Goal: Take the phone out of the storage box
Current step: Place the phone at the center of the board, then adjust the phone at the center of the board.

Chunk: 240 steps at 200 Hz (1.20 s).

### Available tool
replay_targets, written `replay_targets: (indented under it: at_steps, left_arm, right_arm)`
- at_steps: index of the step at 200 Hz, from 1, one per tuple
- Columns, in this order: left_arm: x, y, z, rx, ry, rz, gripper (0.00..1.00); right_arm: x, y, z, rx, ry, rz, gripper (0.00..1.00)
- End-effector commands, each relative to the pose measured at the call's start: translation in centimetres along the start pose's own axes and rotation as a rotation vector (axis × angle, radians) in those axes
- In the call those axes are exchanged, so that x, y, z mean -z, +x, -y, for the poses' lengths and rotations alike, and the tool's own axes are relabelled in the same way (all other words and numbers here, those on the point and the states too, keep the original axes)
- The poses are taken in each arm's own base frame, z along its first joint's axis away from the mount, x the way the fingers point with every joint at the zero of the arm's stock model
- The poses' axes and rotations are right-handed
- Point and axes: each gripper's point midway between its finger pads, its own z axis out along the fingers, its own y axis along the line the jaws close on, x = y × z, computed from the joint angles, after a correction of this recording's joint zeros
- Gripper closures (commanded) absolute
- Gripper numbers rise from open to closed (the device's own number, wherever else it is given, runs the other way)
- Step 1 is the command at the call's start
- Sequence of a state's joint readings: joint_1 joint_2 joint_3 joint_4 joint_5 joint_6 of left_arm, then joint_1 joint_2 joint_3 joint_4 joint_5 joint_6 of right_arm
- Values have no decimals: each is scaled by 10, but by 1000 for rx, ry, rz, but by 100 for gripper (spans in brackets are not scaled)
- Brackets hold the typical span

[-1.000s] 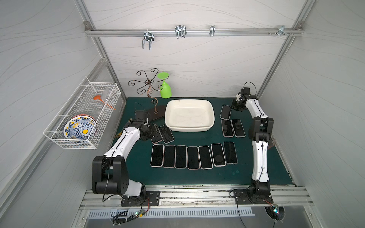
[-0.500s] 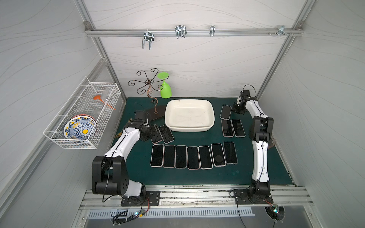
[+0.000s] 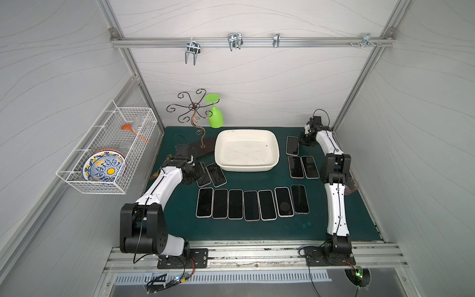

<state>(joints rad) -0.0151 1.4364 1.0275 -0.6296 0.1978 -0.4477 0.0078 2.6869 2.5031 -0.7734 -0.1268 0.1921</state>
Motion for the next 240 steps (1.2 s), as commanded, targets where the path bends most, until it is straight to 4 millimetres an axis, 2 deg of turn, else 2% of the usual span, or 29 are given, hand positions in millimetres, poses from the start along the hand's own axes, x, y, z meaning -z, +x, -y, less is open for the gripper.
replay_targets:
  at_steps: [1, 54, 72, 83, 100, 111, 133, 155, 170, 181, 192, 207, 219, 240]
  left_arm:
    - [1, -6, 5, -13, 20, 16, 100]
    - [4, -4, 6, -9, 37, 26, 100]
    - [7, -6, 6, -8, 35, 39, 98]
    - [10, -6, 5, -8, 28, 47, 93]
    - [16, -6, -1, 1, -8, 63, 73]
    - [21, -5, -9, 16, -48, 78, 66]
    - [37, -8, -27, 65, -145, 144, 50]
    - [43, -11, -43, 101, -214, 205, 46]
    - [31, -9, -49, 132, -234, 176, 48]
    - [18, -8, -56, 170, -238, 148, 54]
    - [5, -9, -61, 209, -232, 126, 66]
    - [-8, -18, -72, 225, -272, 137, 88]
    - [-18, -26, -80, 257, -292, 130, 100]
    - [-29, -44, -92, 296, -330, 149, 100]
  right_arm:
    - [-12, 9, -17, 56, -58, -25, 78]
    - [-13, 8, -21, 63, -76, -23, 68]
    - [-5, 1, -9, 28, -26, 3, 66]
    - [6, -7, 0, -16, -10, 39, 59]
    - [32, -22, 11, -74, -6, 114, 57]
    - [51, -31, 15, -84, -5, 160, 53]
    - [89, -43, 8, -63, -4, 218, 49]
    - [120, -44, -4, -46, -24, 221, 48]
    - [138, -42, -12, -34, -25, 227, 46]
    - [149, -40, -20, -27, -36, 231, 46]
    - [160, -37, -26, -22, -44, 224, 46]
    - [176, -31, -39, -2, -64, 217, 46]
    - [191, -26, -49, 20, -71, 220, 46]
    - [219, -16, -63, 53, -81, 239, 46]
